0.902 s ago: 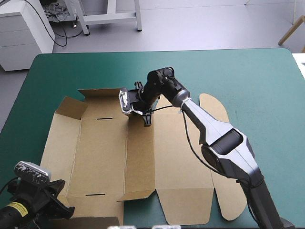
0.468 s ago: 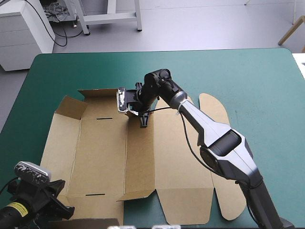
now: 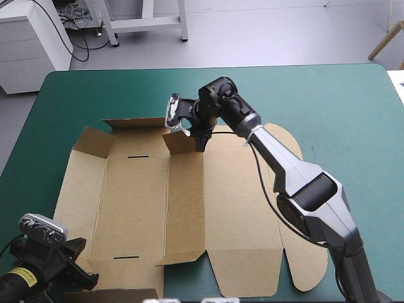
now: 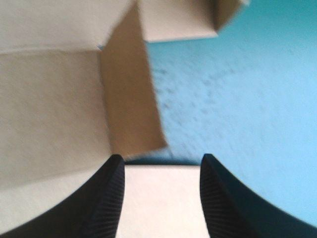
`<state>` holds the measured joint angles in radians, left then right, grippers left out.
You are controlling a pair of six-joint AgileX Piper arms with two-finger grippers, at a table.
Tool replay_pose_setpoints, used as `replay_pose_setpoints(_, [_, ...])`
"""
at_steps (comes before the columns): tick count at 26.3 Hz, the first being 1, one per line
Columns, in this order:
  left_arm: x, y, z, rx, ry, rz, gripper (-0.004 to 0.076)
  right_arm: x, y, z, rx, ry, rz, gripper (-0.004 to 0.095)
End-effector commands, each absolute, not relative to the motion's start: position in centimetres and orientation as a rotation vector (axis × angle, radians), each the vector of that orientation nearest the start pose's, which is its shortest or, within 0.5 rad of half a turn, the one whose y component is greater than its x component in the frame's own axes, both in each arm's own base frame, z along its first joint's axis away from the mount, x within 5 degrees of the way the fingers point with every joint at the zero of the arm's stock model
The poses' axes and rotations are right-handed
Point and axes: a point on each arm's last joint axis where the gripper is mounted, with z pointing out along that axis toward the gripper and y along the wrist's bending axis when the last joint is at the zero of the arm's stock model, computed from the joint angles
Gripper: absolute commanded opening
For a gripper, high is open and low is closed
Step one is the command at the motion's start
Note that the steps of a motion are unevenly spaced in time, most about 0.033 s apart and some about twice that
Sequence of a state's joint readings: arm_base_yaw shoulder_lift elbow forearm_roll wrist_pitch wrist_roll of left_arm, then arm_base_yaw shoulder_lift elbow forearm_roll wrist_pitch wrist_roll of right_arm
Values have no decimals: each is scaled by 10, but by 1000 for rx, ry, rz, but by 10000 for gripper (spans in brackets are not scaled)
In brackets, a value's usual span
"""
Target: Fold the box
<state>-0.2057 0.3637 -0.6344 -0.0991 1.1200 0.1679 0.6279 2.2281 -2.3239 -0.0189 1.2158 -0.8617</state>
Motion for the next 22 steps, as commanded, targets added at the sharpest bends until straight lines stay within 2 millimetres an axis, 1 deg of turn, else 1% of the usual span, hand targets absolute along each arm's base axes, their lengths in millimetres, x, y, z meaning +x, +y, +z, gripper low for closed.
replay_pose_setpoints(1, [43, -19, 318, 415, 2222, -168, -10, 399, 236, 383, -1495, 1929, -257, 406])
replay_pose_setpoints(3, [43, -19, 318, 416, 2225, -168, -10, 401, 209, 397, -1396, 1975, -291, 346])
replay_pose_setpoints(5, [43, -19, 318, 416, 2226, -168, -10, 403, 184, 410, -1274, 2028, -291, 264])
replay_pose_setpoints(9, [43, -19, 318, 416, 2226, -168, -10, 403, 120, 432, -956, 2159, -287, 141])
replay_pose_setpoints(12, [43, -19, 318, 416, 2226, -168, -10, 393, 75, 443, -748, 2235, -289, 73])
replay_pose_setpoints(13, [43, -19, 318, 416, 2226, -168, -10, 388, 58, 445, -680, 2263, -294, 54])
replay_pose_setpoints(14, [43, -19, 318, 416, 2226, -168, -10, 383, 46, 443, -631, 2296, -298, 36])
replay_pose_setpoints(17, [42, -19, 317, 417, 2231, -168, -10, 359, 3, 442, -464, 2376, -283, -6])
replay_pose_setpoints(18, [42, -19, 317, 418, 2235, -168, -10, 334, -20, 439, -345, 2425, -232, -19])
replay_pose_setpoints(19, [42, -18, 317, 419, 2239, -168, -10, 323, -27, 437, -307, 2438, -210, -19])
replay_pose_setpoints(20, [41, -18, 316, 423, 2251, -168, -10, 293, -41, 432, -220, 2470, -169, -19])
replay_pose_setpoints(21, [40, -18, 315, 426, 2263, -168, -10, 263, -51, 429, -151, 2485, -176, -19])
replay_pose_setpoints(22, [40, -18, 315, 426, 2265, -168, -10, 248, -54, 424, -116, 2498, -182, -19])
